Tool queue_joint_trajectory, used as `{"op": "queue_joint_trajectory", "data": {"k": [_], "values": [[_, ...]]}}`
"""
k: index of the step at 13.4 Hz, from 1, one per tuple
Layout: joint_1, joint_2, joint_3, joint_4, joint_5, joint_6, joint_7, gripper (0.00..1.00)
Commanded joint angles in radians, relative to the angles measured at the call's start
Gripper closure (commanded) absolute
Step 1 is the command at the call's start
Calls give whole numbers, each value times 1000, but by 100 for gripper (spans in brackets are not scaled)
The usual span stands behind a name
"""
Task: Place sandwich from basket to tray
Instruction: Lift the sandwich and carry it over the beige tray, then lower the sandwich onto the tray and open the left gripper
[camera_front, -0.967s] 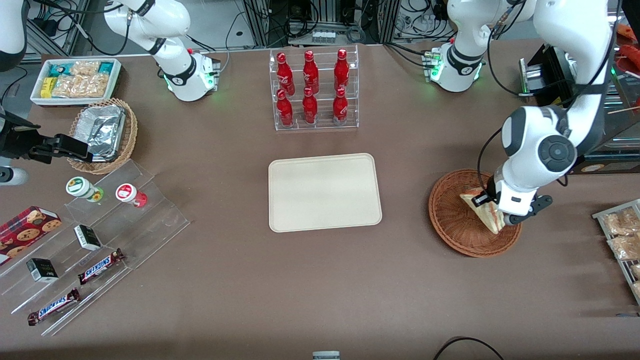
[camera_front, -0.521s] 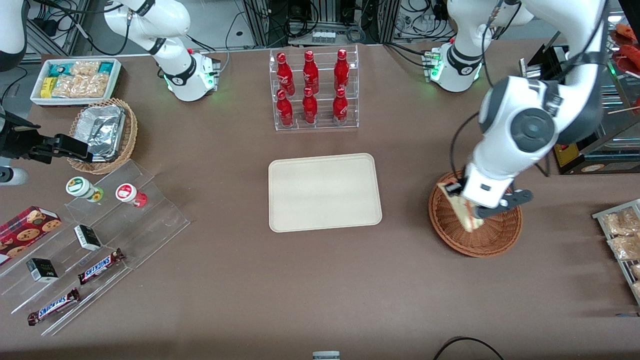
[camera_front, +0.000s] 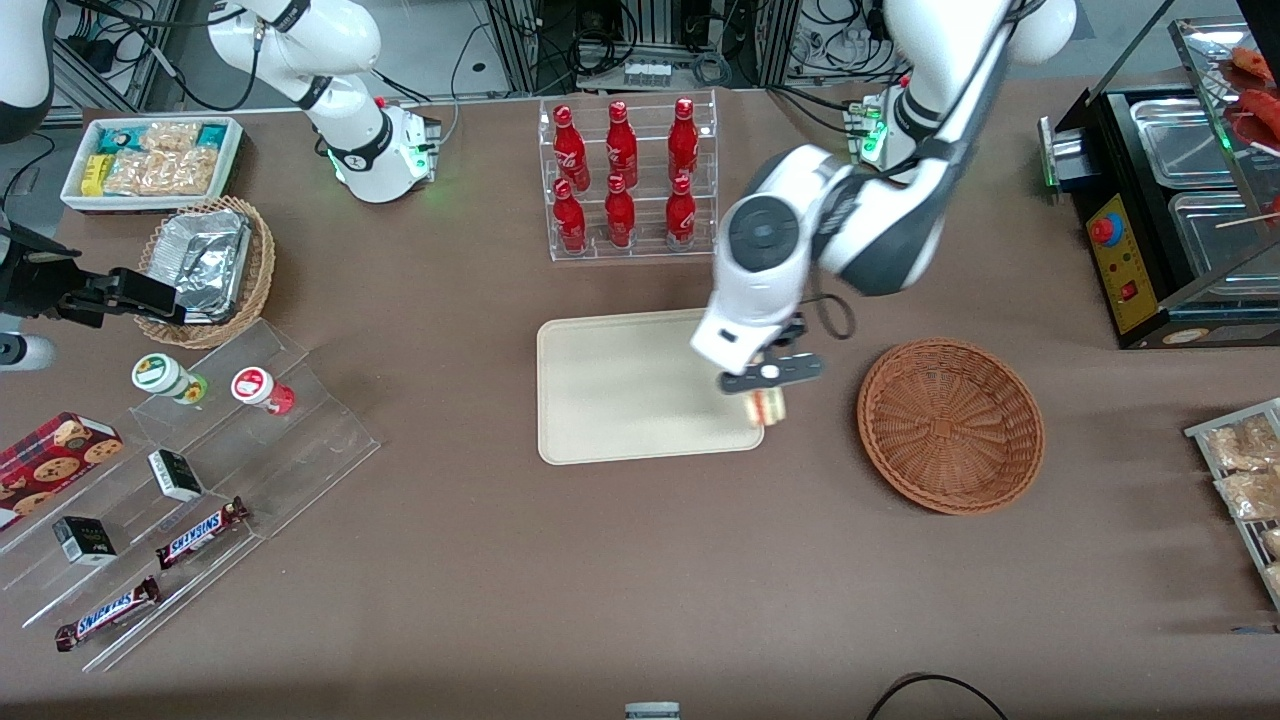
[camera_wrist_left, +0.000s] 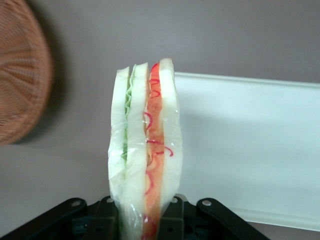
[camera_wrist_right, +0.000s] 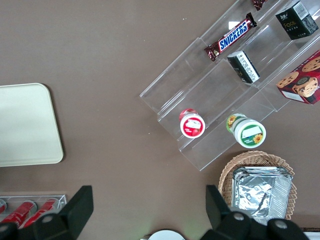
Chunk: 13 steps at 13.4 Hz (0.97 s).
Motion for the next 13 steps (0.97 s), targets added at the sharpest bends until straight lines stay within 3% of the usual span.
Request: {"op": "queue_joint_trajectory", "data": {"k": [1, 7, 13], "values": [[-69, 117, 16, 119, 32, 16, -51, 94], [-175, 231, 16, 113, 38, 219, -92, 94], [-208, 291, 18, 109, 65, 241, -111, 94]]}}
